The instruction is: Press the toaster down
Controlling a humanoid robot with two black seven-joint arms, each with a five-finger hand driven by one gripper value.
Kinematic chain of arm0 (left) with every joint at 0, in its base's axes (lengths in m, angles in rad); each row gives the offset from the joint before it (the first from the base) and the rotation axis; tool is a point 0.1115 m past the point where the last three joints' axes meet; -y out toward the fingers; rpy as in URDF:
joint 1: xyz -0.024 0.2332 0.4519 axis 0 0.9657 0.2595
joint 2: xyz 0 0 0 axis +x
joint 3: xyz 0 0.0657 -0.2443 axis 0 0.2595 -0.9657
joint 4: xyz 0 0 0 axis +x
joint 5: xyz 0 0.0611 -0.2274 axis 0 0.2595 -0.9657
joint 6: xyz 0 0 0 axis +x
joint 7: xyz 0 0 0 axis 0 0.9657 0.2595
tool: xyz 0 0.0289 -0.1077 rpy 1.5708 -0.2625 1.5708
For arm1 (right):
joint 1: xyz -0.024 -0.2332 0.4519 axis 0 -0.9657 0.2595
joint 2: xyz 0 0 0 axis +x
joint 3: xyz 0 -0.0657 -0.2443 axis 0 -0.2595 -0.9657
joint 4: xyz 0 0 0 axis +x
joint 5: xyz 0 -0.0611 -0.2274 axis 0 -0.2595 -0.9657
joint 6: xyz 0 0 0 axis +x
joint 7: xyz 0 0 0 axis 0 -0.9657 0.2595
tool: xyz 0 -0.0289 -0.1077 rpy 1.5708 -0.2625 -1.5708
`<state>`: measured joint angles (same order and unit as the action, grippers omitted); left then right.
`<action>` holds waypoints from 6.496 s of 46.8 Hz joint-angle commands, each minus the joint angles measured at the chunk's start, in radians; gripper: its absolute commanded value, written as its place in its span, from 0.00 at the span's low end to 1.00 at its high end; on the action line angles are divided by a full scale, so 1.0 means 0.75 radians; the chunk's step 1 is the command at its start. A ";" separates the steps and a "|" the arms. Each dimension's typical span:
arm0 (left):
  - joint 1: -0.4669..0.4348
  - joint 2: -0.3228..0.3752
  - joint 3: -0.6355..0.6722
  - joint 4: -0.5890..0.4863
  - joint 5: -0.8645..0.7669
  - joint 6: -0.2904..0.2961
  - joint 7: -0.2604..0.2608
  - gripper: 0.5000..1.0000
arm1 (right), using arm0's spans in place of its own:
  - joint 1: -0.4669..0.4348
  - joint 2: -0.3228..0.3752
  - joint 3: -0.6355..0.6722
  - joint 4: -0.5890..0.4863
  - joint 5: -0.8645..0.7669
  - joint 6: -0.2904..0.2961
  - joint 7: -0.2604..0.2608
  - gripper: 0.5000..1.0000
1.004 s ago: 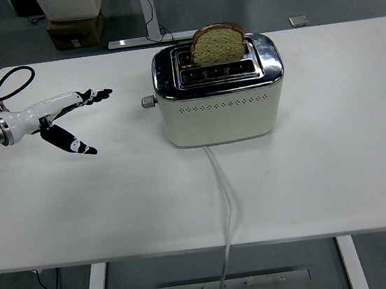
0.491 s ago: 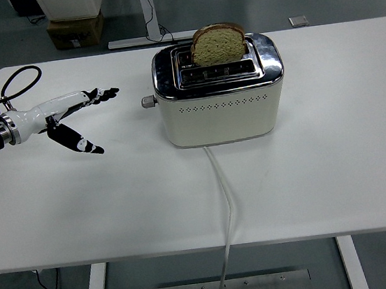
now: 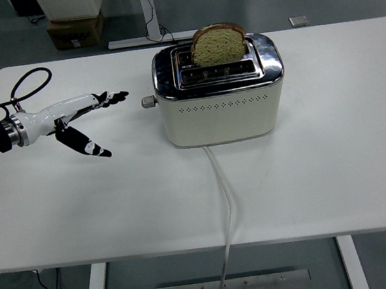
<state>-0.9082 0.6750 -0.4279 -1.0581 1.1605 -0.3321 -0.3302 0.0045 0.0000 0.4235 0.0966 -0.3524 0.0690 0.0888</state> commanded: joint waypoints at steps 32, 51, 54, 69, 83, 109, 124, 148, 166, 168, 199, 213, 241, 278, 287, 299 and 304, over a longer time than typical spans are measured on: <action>0.004 -0.021 0.002 0.012 0.001 0.001 0.000 1.00 | 0.000 0.000 0.000 0.000 0.002 0.000 0.000 1.00; 0.006 -0.086 0.002 0.020 -0.001 0.005 0.000 1.00 | 0.000 0.000 0.000 0.000 0.002 0.000 0.000 1.00; 0.008 -0.090 0.004 0.028 -0.001 0.005 0.000 1.00 | 0.000 0.000 0.000 0.000 0.000 0.000 0.000 1.00; 0.012 -0.088 0.008 0.063 -0.001 0.007 0.000 1.00 | 0.000 0.000 0.000 0.000 -0.001 0.000 0.000 1.00; 0.012 -0.090 0.008 0.063 -0.001 0.007 0.000 1.00 | 0.000 0.000 0.000 0.000 -0.001 0.000 0.000 1.00; 0.021 -0.094 0.008 0.061 -0.003 0.009 0.000 1.00 | 0.000 0.000 0.000 0.000 0.002 0.000 0.000 1.00; 0.021 -0.127 0.008 0.063 -0.005 0.011 0.000 1.00 | 0.000 0.000 0.000 0.000 0.000 0.000 0.000 1.00; 0.035 -0.147 0.008 0.110 -0.007 0.009 0.000 1.00 | 0.000 0.000 0.000 0.000 0.002 0.000 0.000 1.00; 0.033 -0.190 0.010 0.149 -0.005 0.009 0.000 1.00 | 0.000 0.000 0.000 0.000 0.000 0.000 0.000 1.00; 0.033 -0.192 0.008 0.149 -0.005 0.009 0.000 1.00 | 0.000 0.000 0.000 0.000 0.000 0.000 0.000 1.00; 0.059 -0.198 0.029 0.151 -0.005 0.011 0.000 1.00 | 0.000 0.000 0.000 0.000 0.002 0.000 0.000 1.00; 0.070 -0.205 0.029 0.155 -0.009 0.021 0.000 1.00 | 0.000 0.000 0.000 0.000 0.002 0.000 0.000 1.00; 0.092 -0.217 0.029 0.167 -0.011 0.021 0.000 1.00 | 0.000 0.000 0.000 0.000 0.000 0.000 0.000 1.00; 0.106 -0.209 0.027 0.216 -0.183 0.019 0.000 1.00 | 0.000 0.000 0.000 0.000 -0.001 0.000 0.000 1.00; 0.108 -0.201 0.024 0.253 -0.363 0.019 0.000 1.00 | 0.000 0.000 0.000 0.000 -0.001 0.000 -0.002 1.00; 0.111 -0.196 0.027 0.313 -0.563 0.017 0.000 1.00 | 0.000 0.000 0.000 0.000 0.000 0.000 0.000 1.00; 0.109 -0.201 0.022 0.366 -0.633 0.021 -0.004 1.00 | 0.000 0.000 0.002 0.000 0.002 0.000 0.000 1.00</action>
<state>-0.8251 0.5290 -0.4089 -0.8021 0.7164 -0.3177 -0.3315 0.0045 0.0000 0.4234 0.0966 -0.3522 0.0690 0.0890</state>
